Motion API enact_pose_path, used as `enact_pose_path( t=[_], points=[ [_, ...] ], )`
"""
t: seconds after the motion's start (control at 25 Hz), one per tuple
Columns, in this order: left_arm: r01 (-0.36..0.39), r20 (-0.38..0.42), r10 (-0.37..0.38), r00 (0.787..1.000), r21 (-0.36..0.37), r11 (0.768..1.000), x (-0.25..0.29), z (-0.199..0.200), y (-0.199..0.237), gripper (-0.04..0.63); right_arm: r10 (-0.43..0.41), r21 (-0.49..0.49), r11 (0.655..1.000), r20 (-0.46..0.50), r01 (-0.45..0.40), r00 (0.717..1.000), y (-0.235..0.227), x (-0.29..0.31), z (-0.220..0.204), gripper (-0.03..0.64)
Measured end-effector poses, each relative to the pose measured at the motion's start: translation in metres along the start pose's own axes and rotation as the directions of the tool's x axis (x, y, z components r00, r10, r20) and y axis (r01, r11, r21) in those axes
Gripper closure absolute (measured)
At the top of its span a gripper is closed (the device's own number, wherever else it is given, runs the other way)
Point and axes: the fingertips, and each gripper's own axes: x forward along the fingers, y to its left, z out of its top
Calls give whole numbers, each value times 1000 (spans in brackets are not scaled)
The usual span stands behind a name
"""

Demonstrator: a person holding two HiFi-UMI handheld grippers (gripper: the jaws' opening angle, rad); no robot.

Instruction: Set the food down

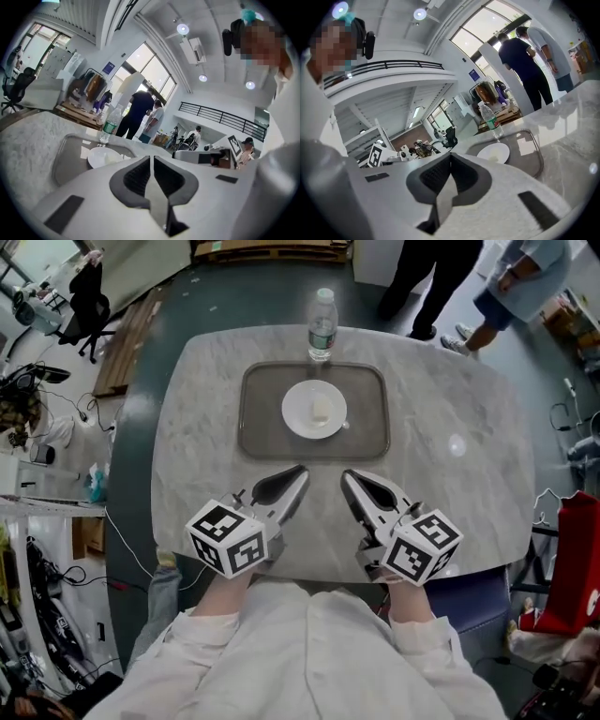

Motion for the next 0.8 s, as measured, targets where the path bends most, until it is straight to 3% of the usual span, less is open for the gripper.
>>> enact_pose_path(
  t=[0.28,0.44,0.8],
  points=[
    [68,62,-70,996,42,997,-36,2,-47,568,23,-64,998,38,-21,999,32,-38,4,614],
    [86,29,-88,996,71,994,-45,-18,-70,571,11,-89,996,18,-10,1000,41,-54,-14,614],
    [73,-27,-73,997,22,997,-61,-49,-85,571,5,-113,994,-7,-6,1000,57,-67,-37,614]
  ],
)
